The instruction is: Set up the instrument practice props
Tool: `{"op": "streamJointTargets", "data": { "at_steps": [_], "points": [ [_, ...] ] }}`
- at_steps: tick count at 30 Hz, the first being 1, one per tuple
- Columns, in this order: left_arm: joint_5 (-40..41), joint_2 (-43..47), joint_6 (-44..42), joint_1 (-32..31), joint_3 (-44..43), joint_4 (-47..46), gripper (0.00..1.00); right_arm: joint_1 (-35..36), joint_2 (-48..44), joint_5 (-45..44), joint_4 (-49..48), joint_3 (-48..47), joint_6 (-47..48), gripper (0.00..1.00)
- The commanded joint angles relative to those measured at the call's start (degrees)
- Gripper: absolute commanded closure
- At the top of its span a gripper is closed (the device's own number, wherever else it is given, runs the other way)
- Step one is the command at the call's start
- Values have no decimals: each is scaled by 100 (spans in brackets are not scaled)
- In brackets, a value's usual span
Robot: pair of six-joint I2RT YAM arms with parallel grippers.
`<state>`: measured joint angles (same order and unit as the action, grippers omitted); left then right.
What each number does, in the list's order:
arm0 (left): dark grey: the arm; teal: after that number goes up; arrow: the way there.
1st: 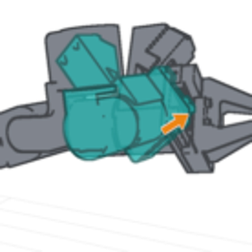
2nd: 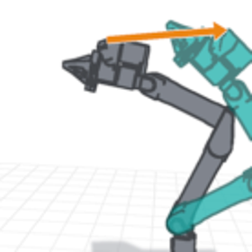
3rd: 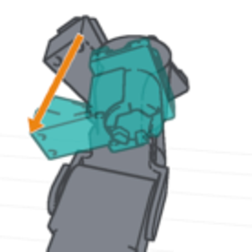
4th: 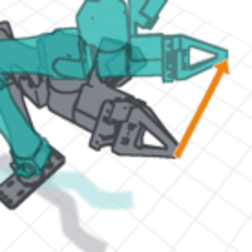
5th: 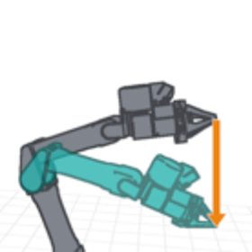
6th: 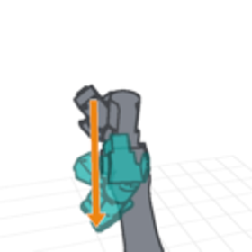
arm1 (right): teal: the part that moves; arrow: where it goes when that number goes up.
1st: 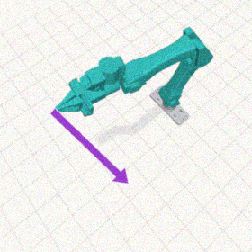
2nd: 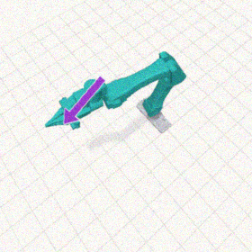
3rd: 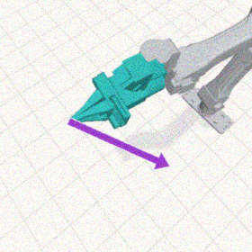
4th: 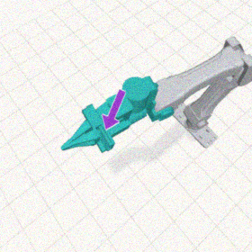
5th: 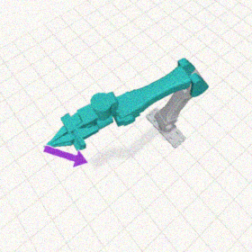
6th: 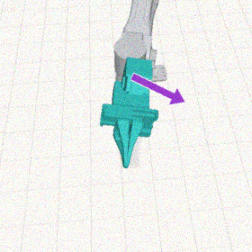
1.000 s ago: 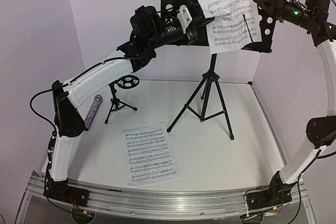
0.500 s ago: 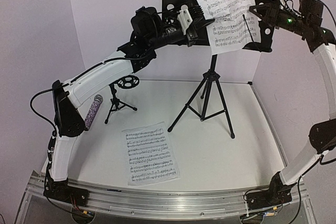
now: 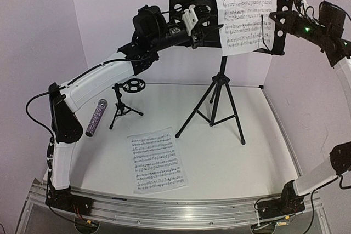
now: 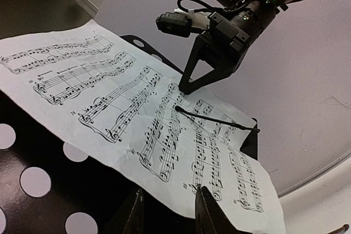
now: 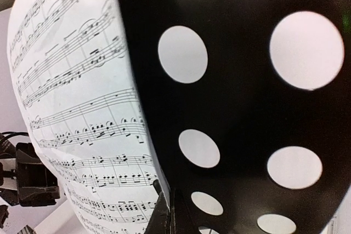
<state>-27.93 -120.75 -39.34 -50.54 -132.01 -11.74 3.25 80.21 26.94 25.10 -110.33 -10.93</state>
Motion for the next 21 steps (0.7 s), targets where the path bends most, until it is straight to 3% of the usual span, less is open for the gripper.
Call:
{"op": "streamJointTargets", "data": {
  "at_steps": [1, 9, 14, 21],
  "points": [
    [-47, 622, -135, 27, 173, 173, 65, -17, -332, -516, -172, 182, 354, 100],
    [59, 674, -16, 12, 303, 268, 65, -16, -411, -565, -135, 201, 935, 100],
    [40, 704, 29, -17, 381, 308, 65, -16, -702, -845, -153, 707, 1004, 100],
    [-120, 789, -406, -200, 675, 356, 65, -17, -723, -1074, -153, 666, 1133, 100]
  ]
}}
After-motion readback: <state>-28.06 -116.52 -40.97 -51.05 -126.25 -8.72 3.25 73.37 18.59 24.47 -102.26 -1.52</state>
